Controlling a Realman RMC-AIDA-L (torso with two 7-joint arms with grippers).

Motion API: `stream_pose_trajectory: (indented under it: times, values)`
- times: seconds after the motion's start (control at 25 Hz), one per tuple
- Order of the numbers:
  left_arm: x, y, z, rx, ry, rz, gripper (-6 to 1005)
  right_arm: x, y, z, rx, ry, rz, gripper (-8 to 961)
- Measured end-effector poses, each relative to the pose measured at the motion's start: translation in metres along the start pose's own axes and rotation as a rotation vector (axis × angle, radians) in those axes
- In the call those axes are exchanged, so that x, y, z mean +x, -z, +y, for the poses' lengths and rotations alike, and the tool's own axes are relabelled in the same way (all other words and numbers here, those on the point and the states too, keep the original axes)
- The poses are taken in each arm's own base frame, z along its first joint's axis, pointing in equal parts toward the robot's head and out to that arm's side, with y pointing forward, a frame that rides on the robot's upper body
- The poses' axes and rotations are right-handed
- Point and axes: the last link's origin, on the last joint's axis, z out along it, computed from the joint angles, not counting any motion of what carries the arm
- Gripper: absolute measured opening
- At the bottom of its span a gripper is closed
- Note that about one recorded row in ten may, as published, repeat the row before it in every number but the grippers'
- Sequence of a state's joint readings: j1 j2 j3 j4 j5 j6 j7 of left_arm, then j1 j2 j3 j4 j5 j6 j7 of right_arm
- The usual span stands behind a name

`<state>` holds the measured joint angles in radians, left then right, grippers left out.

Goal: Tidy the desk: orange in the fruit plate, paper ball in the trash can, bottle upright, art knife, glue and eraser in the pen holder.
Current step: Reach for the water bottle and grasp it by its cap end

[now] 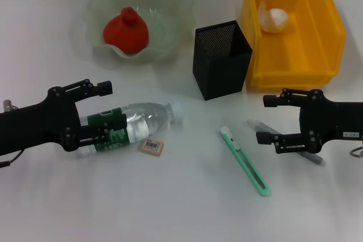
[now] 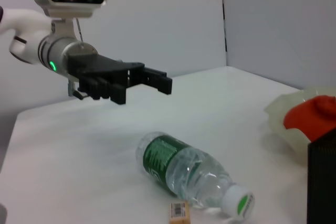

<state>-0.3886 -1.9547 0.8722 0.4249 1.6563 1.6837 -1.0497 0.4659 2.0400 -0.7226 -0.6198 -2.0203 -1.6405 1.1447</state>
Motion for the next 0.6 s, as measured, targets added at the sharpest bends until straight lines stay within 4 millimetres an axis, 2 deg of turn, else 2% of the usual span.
stream_pose_trajectory:
  times: [0.4,0.56,0.6]
  values:
    - [0.001,0.003,-0.001,0.002,0.019,-0.004,785,0.005,-0.001,0.001,0.013,-0.001,0.017,831]
    - [0.005,0.001,-0.004,-0.005,0.016,-0.006,785,0.006,-0.001,0.002,0.013,-0.003,0.017,830]
    - [0.013,-0.005,-0.009,-0.018,0.010,-0.012,785,0.006,-0.001,0.003,0.013,-0.004,0.017,830]
